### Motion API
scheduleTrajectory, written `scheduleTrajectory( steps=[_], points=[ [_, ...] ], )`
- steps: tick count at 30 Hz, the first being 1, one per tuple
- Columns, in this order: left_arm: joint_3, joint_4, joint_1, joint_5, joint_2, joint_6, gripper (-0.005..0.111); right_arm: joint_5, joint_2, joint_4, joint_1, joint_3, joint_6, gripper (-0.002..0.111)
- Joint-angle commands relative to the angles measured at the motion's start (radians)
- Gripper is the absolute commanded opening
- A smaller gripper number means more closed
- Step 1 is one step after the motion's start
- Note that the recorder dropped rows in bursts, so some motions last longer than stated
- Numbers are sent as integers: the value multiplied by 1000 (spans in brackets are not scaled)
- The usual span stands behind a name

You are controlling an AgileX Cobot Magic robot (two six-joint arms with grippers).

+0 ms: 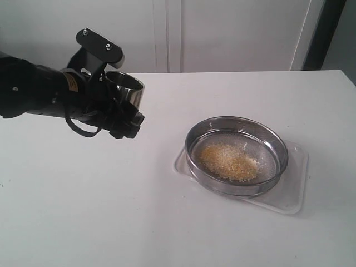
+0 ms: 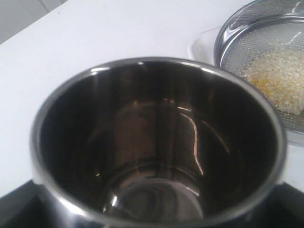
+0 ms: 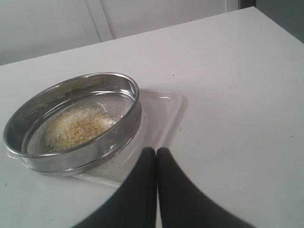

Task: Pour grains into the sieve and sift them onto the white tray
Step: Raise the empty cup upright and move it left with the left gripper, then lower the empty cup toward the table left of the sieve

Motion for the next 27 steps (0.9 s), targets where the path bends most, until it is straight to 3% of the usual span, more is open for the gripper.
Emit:
scheduleTrajectory(
  steps=[1,14,18,21,27],
  points=[
    [18,-6,3,-15,-17,-31,0,-13,-4,0,-2,6,-9,0],
    [18,-6,3,-170,-9,-61,0,-13,-4,0,-2,6,-9,0],
    [23,-6,40,-206,-9,-114,0,-13,-4,0,-2,6,-9,0],
    [100,-2,83,-344,-9,-161,0,-13,-4,0,-2,6,-9,0],
    [228,49,93,-584,-4,-184,0,-13,-4,0,-2,6,-9,0]
  ],
)
